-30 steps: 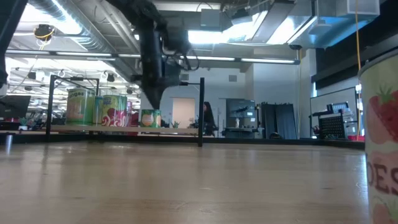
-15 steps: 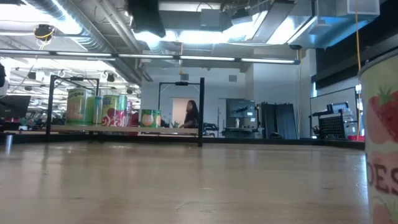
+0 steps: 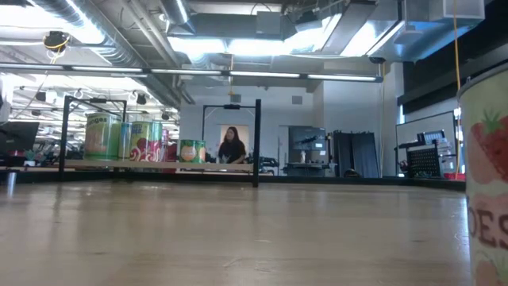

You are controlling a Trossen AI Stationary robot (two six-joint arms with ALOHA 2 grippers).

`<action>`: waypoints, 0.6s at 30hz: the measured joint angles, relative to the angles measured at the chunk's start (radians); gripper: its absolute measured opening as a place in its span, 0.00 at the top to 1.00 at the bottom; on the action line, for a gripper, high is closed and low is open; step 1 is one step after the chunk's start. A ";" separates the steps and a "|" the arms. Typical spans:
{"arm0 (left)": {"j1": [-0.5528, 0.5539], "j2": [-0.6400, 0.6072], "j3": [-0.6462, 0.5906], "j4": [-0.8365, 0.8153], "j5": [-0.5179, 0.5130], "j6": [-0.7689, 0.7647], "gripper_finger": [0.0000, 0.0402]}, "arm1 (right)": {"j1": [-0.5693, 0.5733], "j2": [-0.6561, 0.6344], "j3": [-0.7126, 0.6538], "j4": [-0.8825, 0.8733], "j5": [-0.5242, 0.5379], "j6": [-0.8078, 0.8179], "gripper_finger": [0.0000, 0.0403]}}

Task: Pick and place cans onto a shelf
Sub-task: Put the canned diced tomatoes on the shelf

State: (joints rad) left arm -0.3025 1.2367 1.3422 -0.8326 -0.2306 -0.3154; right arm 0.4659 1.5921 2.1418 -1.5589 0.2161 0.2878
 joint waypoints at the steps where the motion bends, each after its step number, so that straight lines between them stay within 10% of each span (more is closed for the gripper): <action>1: -0.019 0.001 0.000 0.003 -0.002 -0.017 1.00 | 0.013 0.000 -0.009 0.000 0.000 0.000 0.87; 18: -0.391 0.012 0.000 0.105 -0.434 -0.356 1.00 | 0.225 -0.331 -0.503 0.329 0.001 0.068 0.87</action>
State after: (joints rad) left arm -0.6936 1.2489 1.3422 -0.7280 -0.6650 -0.6716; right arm 0.6911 1.2607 1.6388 -1.2299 0.2169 0.3561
